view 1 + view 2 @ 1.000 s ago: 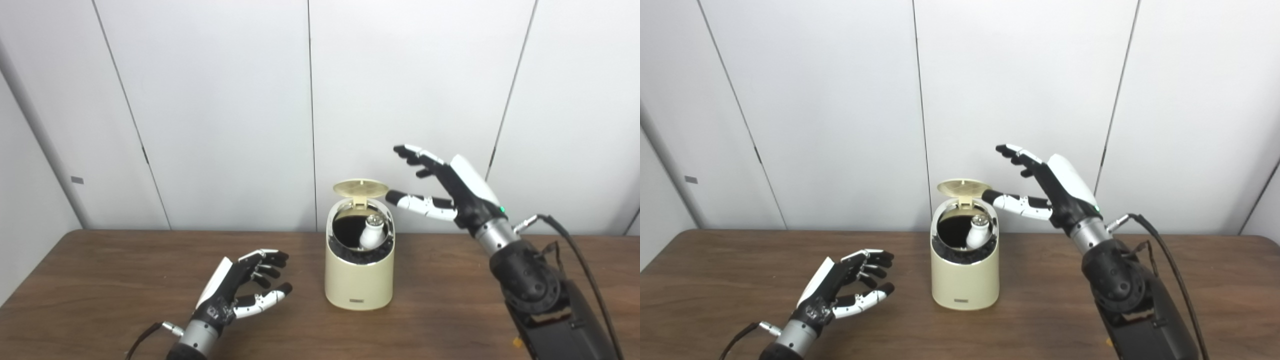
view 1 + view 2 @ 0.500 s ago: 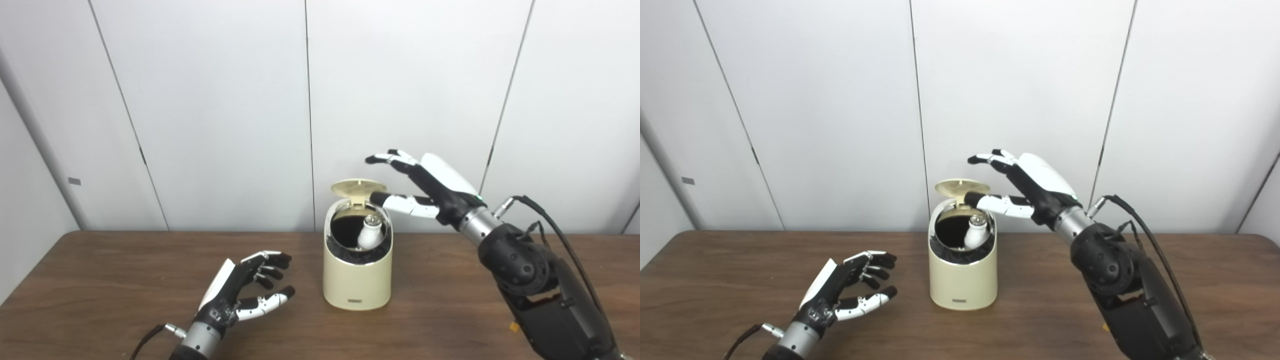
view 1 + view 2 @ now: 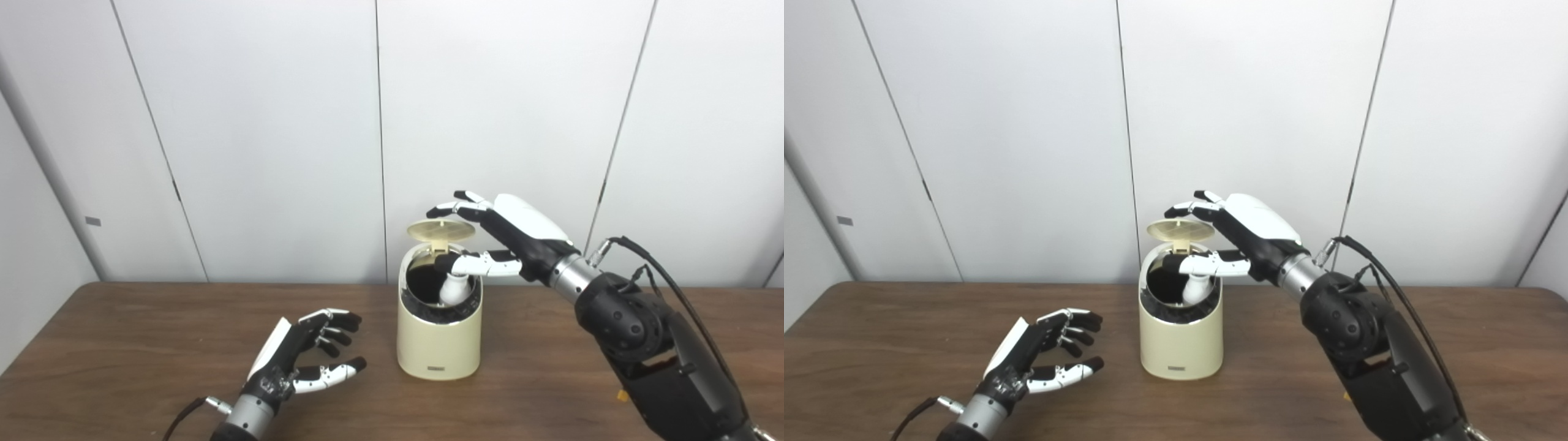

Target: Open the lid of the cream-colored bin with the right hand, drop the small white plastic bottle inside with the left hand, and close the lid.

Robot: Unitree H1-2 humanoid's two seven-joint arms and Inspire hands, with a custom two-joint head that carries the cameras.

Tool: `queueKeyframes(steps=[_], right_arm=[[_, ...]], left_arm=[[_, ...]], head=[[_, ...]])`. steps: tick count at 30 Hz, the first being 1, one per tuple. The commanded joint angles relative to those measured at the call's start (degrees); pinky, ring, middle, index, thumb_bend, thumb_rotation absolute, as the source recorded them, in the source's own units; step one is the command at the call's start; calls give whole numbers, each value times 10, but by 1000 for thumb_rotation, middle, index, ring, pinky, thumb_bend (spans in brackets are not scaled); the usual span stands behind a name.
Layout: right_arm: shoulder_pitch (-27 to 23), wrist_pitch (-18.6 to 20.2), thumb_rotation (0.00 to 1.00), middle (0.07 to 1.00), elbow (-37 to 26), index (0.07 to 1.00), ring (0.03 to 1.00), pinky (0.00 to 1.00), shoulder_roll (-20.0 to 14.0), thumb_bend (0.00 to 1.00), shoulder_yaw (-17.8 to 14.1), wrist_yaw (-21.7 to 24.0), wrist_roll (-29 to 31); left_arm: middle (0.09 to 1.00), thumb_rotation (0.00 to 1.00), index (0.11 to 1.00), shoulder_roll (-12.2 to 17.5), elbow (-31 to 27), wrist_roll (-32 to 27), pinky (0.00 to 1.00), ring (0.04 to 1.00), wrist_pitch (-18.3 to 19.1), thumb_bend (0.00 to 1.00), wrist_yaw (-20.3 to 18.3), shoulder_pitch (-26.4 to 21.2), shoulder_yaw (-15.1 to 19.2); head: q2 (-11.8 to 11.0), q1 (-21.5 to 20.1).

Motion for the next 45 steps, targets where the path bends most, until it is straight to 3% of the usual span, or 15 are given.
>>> queueKeyframes(steps=[1,11,18,25,29,45], right_arm=[[-19,-14,928,834,-27,780,966,855,-12,691,-7,4,7],[-5,1,920,774,-61,719,933,845,-21,676,-11,26,4],[11,18,940,790,-92,719,936,843,-32,679,-12,51,-7],[25,3,896,764,-91,720,927,876,-41,629,-8,51,-16],[31,-10,871,751,-89,721,927,991,-49,620,-3,54,-21],[43,-50,851,717,-63,708,903,1000,-47,632,12,54,-38]], left_arm=[[717,185,725,5,-14,-2,560,652,-13,656,5,-17,9],[717,211,727,2,-20,-2,568,655,-9,661,4,-17,15],[717,225,726,2,-23,3,565,654,-4,659,6,-16,17],[715,229,726,-1,-30,7,567,655,4,658,8,-14,18],[712,233,720,-4,-34,8,554,645,8,660,10,-14,19],[709,220,718,-10,-31,12,541,629,7,664,13,-17,18]], head=[[-1,0],[12,2],[20,3],[29,3],[32,3],[42,8]])
